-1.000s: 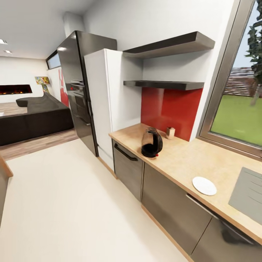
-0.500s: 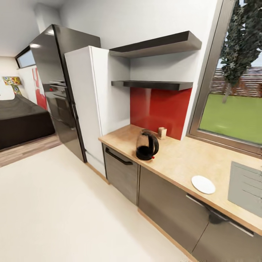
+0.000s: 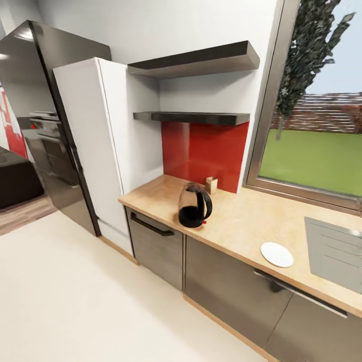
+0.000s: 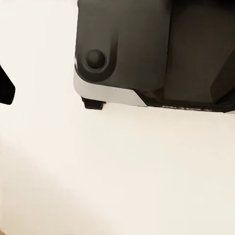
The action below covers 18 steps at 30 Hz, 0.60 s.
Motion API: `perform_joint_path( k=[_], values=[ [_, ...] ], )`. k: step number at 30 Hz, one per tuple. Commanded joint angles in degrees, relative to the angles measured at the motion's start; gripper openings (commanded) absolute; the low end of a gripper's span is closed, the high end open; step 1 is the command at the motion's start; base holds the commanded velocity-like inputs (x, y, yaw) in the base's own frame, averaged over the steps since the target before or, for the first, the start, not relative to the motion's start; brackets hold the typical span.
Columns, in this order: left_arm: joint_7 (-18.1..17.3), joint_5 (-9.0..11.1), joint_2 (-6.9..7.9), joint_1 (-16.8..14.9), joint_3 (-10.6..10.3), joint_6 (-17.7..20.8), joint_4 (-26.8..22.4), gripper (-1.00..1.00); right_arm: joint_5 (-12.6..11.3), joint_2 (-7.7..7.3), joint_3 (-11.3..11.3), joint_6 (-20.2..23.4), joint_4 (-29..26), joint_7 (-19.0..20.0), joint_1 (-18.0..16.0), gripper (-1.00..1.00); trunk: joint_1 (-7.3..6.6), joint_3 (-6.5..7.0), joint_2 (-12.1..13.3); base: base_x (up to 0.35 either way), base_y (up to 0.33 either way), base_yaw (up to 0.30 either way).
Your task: Set up a coffee station on the kitchen countertop: keep the coffee maker on the countertop, move the bottle of coffee from the kitchen shelf to the counter next to the coffee maker, place a paper coffee filter on top of the coffee maker, put the saucer next to the coffee maker with the coffee cup on the saucer, and place the electric kettle next to the coffee maker.
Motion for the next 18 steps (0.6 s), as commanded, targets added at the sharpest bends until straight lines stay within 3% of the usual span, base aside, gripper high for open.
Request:
perform_joint_path(
  k=[1, 7, 14, 16, 18],
  values=[
    [-0.45, -0.55, -0.05, 0.03, 0.46, 0.39, -0.25, 1.0, -0.04, 0.01, 0.45, -0.2, 0.1, 0.01, -0.07, 1.0, 0.06, -0.11, -0.11, 0.166, 0.075, -0.3],
    [-0.07, -0.61, -0.04, 0.03, 0.43, 0.43, -0.25, 1.0, -0.04, 0.38, 0.54, -0.2, 0.12, -0.07, -0.07, 1.0, 0.06, -0.09, -0.11, 0.104, 0.02, -0.3],
    [0.18, -0.65, 0.9, 0.1, 0.17, 0.42, -0.12, 1.0, 0.01, 0.72, 0.65, -0.31, -1.79, 0.16, -0.07, 1.0, 0.06, -0.09, -0.11, 0.002, 0.0, -0.027],
    [0.18, -0.69, 1.07, 0.15, 0.16, 0.4, -0.1, 1.0, 0.06, 1.19, 0.7, -0.34, -4.63, 0.22, -0.07, 1.0, 0.06, -0.09, -0.11, 0.0, 0.0, -0.005],
    [0.18, -0.73, 1.24, 0.2, 0.12, 0.39, -0.08, 1.0, 0.18, 2.82, 0.82, -0.36, -9.06, 0.25, -0.07, 1.0, 0.06, -0.09, -0.11, 0.0, 0.0, -0.002]
  ],
)
